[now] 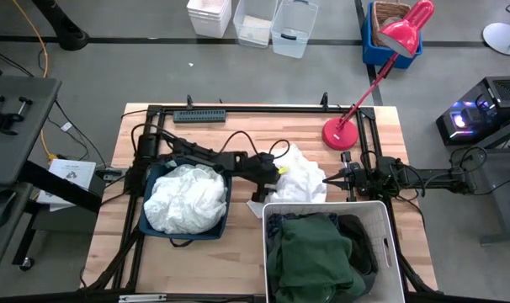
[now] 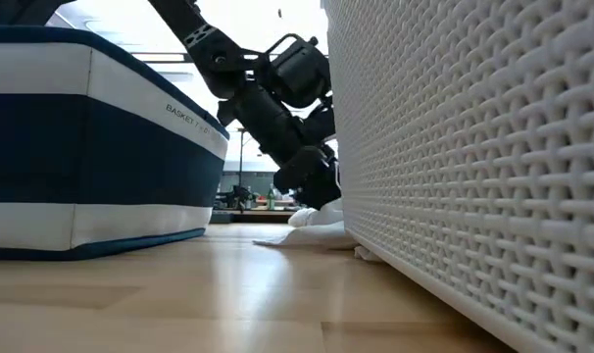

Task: Sort clothes
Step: Put the white polo into the blue laundry bin

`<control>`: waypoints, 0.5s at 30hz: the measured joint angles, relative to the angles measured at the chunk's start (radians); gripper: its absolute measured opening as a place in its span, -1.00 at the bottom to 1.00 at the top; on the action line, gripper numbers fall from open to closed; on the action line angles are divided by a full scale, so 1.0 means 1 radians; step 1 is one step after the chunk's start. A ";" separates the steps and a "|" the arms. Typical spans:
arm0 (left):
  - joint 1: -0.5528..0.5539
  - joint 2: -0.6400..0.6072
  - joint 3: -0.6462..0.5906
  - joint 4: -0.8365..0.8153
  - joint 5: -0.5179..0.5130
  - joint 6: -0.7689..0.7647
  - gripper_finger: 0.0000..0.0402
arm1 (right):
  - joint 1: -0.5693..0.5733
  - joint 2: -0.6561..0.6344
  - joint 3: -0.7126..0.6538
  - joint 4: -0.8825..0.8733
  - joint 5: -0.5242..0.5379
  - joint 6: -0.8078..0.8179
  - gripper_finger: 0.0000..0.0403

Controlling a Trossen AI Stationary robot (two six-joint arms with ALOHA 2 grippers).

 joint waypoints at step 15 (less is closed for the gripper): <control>0.079 -0.197 -0.011 -0.235 0.089 -0.192 -0.97 | 0.000 0.000 0.000 0.000 0.000 0.000 -1.00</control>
